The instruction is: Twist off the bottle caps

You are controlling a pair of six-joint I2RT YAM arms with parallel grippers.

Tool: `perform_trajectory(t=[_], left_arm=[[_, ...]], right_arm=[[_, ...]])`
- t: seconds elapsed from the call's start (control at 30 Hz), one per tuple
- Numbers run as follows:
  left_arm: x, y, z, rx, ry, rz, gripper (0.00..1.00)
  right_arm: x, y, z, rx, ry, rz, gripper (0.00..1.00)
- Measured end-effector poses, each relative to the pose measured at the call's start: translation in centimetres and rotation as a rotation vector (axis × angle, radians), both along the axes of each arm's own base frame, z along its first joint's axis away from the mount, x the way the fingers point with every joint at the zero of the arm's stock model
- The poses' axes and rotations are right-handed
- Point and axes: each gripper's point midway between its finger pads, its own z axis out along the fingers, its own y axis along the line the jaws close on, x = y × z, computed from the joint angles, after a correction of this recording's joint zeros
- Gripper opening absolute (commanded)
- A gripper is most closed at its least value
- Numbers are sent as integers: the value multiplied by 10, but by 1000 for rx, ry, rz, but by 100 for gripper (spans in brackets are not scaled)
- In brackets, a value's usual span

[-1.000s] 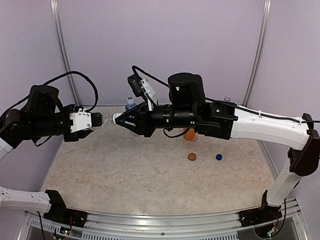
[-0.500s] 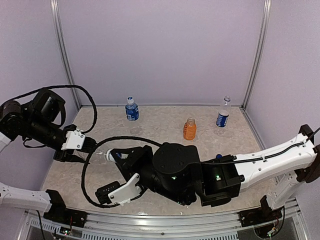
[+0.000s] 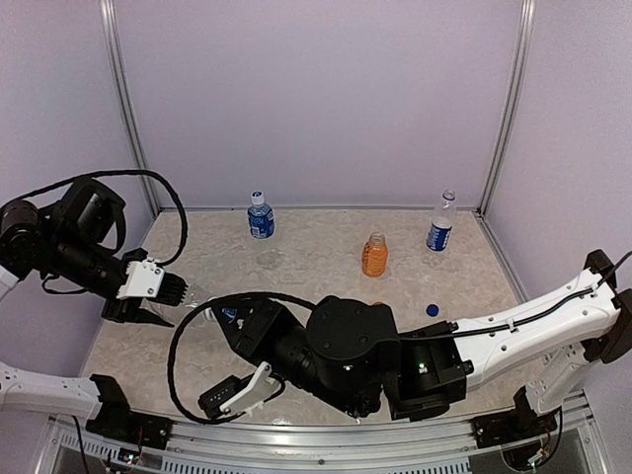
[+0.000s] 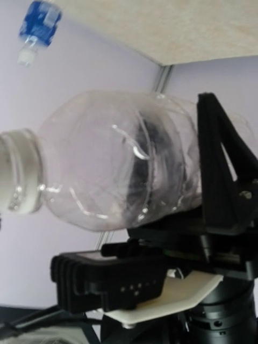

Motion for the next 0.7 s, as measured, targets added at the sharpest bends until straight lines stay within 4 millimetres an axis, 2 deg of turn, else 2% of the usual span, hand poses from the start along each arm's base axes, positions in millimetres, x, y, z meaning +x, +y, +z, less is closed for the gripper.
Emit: perform_trajectory(t=[0.17,0.3,0.37,0.53,0.63,0.7], left_arm=[[-4,1,-1,-7,22,-7,16],[-3,2,-2,-19,38,4,16],[0,7,-1,-21,31,29,16],[0,8,0,-25,29,34,17],[1,8,-1,-27,47,59,19],[6,9,1,-45,59,113,20]], right_arm=[[-8,0,0,20,106,50,0],[-11,-11,7,67,229,83,0],[-12,-23,18,107,282,93,0],[-12,-48,62,276,426,138,0],[10,-55,69,391,576,113,0],[49,-63,67,504,725,34,0]])
